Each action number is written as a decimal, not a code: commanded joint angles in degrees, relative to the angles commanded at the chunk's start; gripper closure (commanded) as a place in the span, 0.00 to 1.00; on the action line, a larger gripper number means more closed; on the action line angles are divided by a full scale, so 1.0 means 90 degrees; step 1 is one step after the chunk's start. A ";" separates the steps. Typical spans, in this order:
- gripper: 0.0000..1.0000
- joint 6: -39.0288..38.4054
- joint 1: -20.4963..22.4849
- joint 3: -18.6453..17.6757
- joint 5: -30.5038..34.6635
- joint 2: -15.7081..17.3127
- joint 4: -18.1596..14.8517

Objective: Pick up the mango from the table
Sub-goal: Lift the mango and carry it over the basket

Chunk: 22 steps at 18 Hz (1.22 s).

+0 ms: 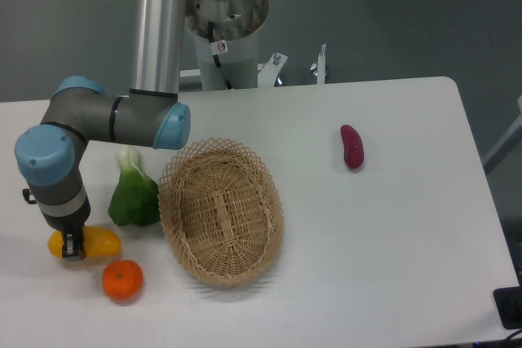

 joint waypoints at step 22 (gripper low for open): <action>0.56 0.0087 0.3201 0.0780 0.0068 0.1075 -0.1532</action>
